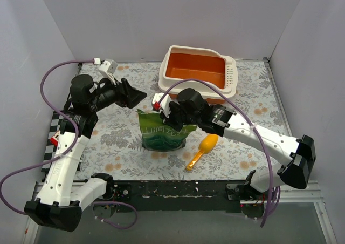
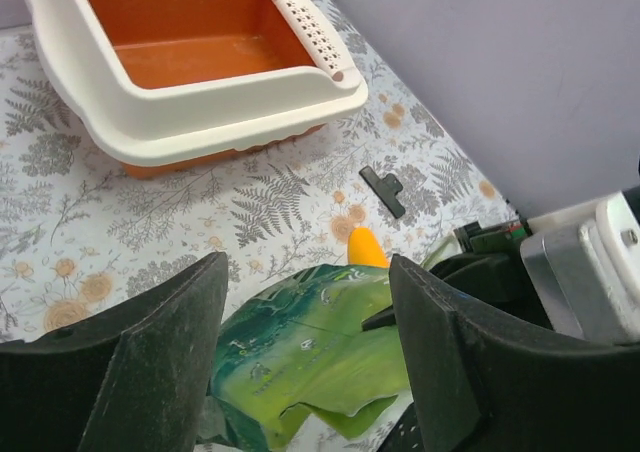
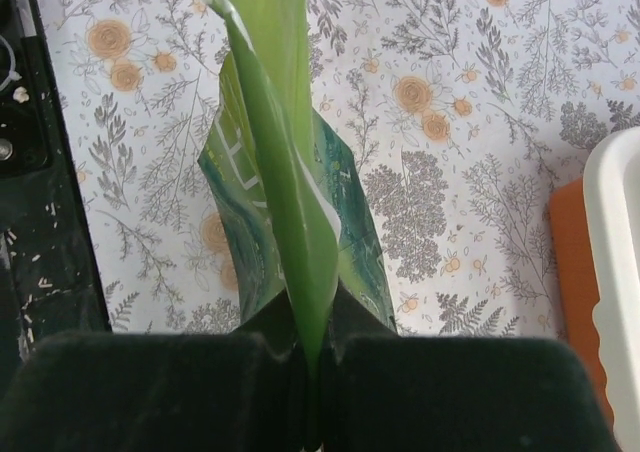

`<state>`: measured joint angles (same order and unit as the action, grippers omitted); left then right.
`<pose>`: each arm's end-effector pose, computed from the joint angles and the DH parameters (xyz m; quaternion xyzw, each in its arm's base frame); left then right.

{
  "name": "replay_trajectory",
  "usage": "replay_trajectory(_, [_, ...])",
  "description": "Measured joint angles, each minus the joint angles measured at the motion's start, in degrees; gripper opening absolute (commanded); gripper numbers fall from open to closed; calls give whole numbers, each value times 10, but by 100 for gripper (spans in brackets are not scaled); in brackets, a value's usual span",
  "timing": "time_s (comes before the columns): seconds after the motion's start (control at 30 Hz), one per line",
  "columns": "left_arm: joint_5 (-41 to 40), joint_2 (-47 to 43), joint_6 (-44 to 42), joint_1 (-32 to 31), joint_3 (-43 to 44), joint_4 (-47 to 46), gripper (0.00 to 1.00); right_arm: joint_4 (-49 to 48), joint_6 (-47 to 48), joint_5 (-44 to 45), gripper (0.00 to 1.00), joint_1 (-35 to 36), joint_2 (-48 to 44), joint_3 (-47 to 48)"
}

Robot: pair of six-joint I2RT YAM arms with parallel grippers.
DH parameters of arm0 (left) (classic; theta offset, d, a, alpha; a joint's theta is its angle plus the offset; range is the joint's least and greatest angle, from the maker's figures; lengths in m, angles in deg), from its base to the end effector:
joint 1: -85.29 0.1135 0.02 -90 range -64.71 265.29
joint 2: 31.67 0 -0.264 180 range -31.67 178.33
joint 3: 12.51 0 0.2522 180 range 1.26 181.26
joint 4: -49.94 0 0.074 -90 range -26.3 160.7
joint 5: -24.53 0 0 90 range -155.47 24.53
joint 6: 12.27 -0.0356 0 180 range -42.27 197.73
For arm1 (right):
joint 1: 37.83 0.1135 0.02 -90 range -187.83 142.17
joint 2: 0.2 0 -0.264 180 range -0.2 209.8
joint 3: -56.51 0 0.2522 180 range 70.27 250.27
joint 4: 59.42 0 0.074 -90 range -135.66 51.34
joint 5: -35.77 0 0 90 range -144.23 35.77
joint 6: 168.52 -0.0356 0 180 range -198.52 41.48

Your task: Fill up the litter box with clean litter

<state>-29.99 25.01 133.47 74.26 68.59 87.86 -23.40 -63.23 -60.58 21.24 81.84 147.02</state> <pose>0.1970 -0.0595 0.4143 -0.1100 0.7635 -0.5243 0.3607 0.1662 0.2850 0.3615 -0.5389 0.6629 0.2369 0.4626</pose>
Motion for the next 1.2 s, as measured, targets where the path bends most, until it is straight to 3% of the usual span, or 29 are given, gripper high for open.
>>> replay_trajectory(0.4, [191, -26, -196, -23, -28, 12, 70, 17, 1, -70, 1, -30, -70, -58])
replay_trajectory(0.6, [251, -17, -249, -50, -26, 26, 72, 16, -1, -101, 1, -44, -74, -63])
replay_trajectory(0.9, [227, 1, -293, -133, -23, 42, 73, 16, -1, -122, 1, -47, -73, -64])
replay_trajectory(1.2, [109, 67, -355, -215, -19, 94, 67, 18, -1, -127, 1, -51, -73, -64])
